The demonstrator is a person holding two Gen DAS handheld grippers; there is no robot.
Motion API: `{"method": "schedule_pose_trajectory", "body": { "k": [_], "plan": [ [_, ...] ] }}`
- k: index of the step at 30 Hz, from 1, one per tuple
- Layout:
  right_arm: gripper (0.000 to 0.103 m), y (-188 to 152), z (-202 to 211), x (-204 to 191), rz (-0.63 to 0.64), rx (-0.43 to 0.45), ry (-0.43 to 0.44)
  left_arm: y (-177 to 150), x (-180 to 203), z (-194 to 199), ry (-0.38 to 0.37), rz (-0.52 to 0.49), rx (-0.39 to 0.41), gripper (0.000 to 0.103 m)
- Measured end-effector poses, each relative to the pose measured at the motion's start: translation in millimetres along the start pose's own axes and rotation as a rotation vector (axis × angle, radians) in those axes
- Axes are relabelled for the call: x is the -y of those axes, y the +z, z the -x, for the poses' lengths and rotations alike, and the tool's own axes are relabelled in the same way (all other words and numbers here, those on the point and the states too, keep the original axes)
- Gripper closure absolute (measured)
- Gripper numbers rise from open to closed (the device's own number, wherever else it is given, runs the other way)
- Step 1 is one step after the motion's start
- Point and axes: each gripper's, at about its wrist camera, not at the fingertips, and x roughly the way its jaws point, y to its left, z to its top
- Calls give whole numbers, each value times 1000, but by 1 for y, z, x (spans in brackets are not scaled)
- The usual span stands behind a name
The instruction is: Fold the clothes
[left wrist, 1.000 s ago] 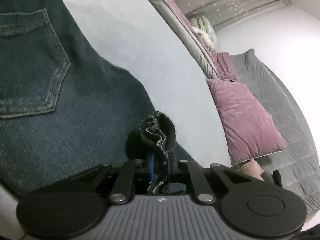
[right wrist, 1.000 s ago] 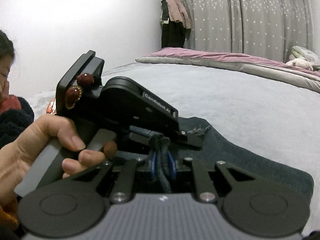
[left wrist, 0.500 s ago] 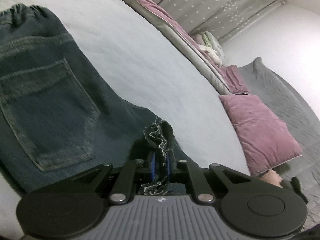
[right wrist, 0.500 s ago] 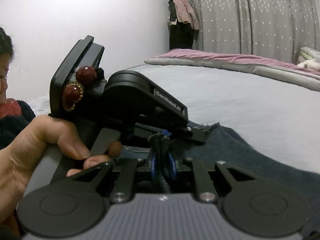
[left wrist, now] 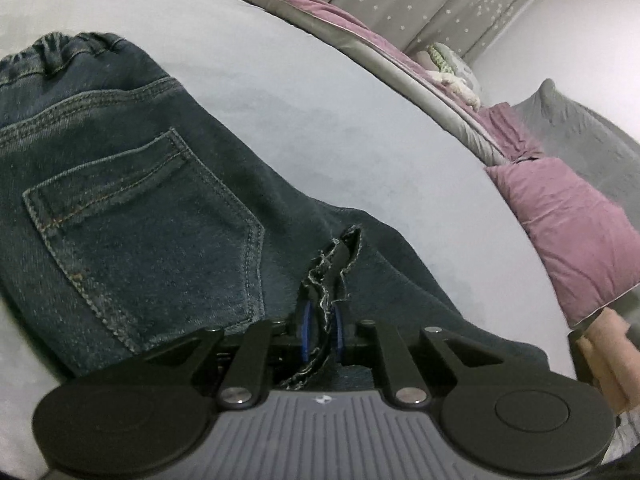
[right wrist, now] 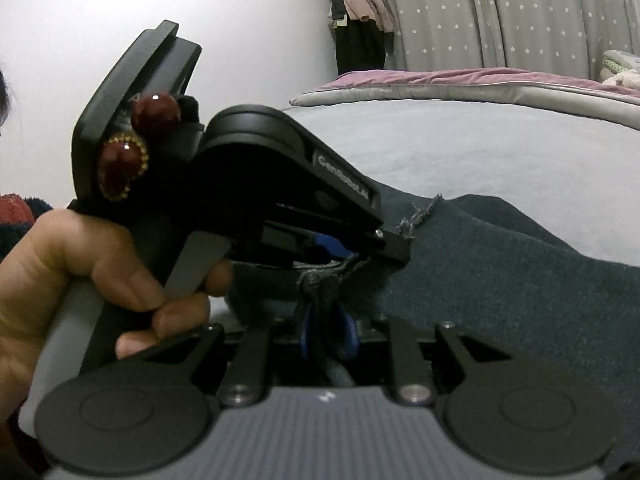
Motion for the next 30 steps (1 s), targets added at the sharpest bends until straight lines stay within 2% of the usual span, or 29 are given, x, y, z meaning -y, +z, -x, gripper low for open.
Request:
{"method": "schedule_pose_trajectory", "body": {
  "k": [1, 2, 4, 5, 11, 14, 17, 20, 24, 27, 30],
  "plan": [
    [79, 5, -1, 3, -1, -5, -2, 0, 0, 1, 3, 7, 1, 90],
    [68, 7, 3, 5, -10, -6, -9, 1, -1, 3, 8, 11, 3, 88],
    [52, 5, 16, 7, -27, 0, -17, 0, -2, 8, 18, 15, 6, 85],
    [52, 6, 22, 9, -28, 5, -21, 0, -2, 10, 25, 12, 11, 84],
    [51, 10, 65, 25, 4, 41, -78, -2, 6, 27, 35, -23, 95, 81],
    [51, 7, 89, 37, 56, 61, -158, -3, 16, 36, 1, -61, 150, 78],
    [53, 0, 104, 54, 88, 75, -215, -9, 30, 39, -42, -123, 172, 76],
    [55, -9, 113, 69, 119, 82, -260, -18, 43, 35, -74, -197, 158, 73],
    [59, -19, 114, 79, 167, 78, -239, -36, 58, 27, -106, -289, 126, 71],
    [62, -34, 113, 80, 214, 58, -228, -48, 61, 18, -93, -349, 101, 71],
    [62, -50, 106, 80, 284, 46, -236, -60, 54, 10, -88, -353, 88, 71]
  ]
}}
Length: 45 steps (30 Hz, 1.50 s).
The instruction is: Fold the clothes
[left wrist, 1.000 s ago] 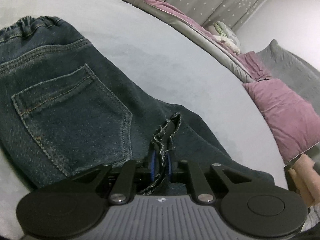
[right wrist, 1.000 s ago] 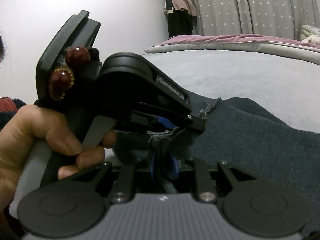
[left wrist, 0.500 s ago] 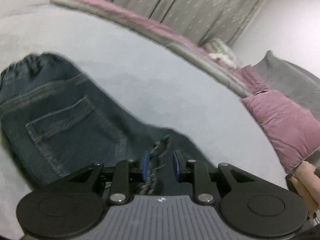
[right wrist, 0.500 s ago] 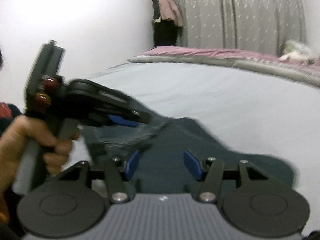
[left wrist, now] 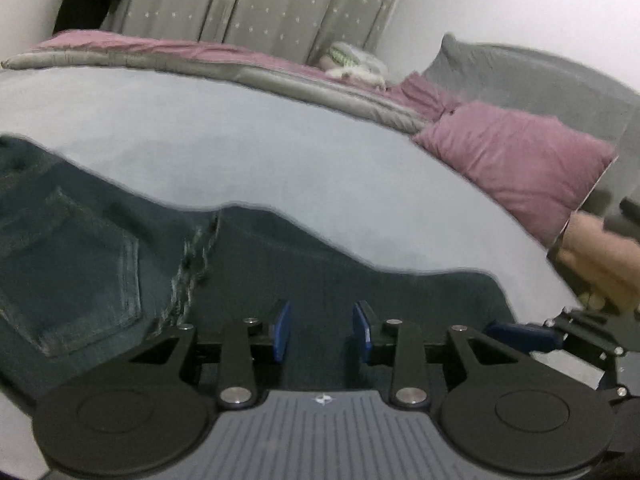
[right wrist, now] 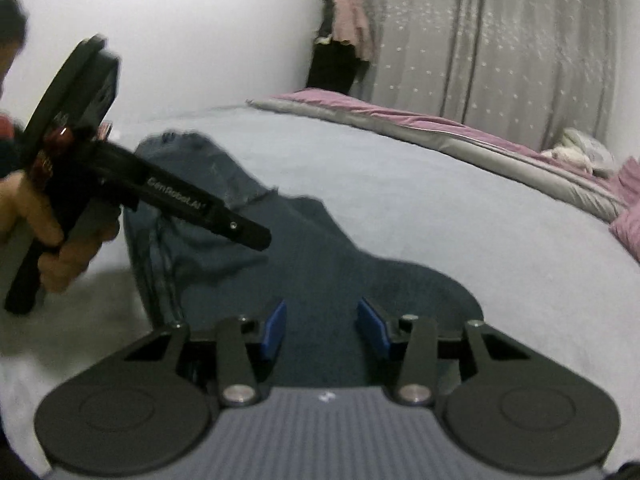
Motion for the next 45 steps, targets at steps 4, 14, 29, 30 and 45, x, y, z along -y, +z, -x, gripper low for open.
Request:
{"method": "schedule_pose_trajectory", "body": {
  "k": [4, 14, 29, 30, 45],
  "plan": [
    [63, -19, -15, -3, 22, -3, 4, -14, 5, 2, 7, -63, 44, 67],
    [63, -6, -3, 11, -54, 33, 5, -10, 25, 8, 36, -136, 49, 65],
    [98, -2, -38, 58, -121, -62, -150, -28, 56, 6, -126, -350, -8, 65],
    [99, -4, -42, 58, -117, -74, -152, -28, 57, 5, -127, -356, -11, 65],
    [77, 14, -28, 59, -169, -33, -147, -10, 51, 13, -118, -230, -1, 64]
  ]
}}
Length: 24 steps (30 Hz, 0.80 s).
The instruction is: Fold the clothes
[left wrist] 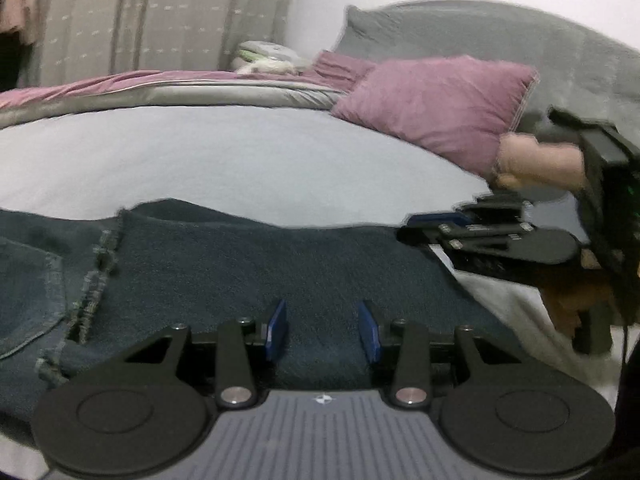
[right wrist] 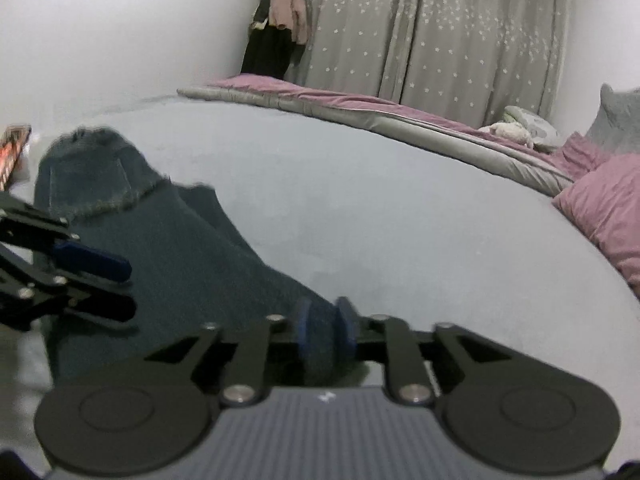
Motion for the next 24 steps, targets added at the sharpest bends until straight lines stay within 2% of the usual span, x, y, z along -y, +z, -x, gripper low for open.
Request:
{"method": "schedule_pose_trajectory", "body": {
  "k": [6, 13, 17, 24],
  "plan": [
    [71, 13, 11, -6, 0, 36, 41, 15, -14, 10, 95, 79, 51, 60],
    [52, 20, 15, -20, 7, 50, 75, 26, -30, 18, 239, 120, 83, 46],
    [43, 21, 15, -26, 12, 44, 83, 28, -52, 23, 343, 210, 105, 32],
    [30, 17, 13, -32, 32, 28, 89, 22, -88, 39, 552, 393, 176, 25]
  ]
}}
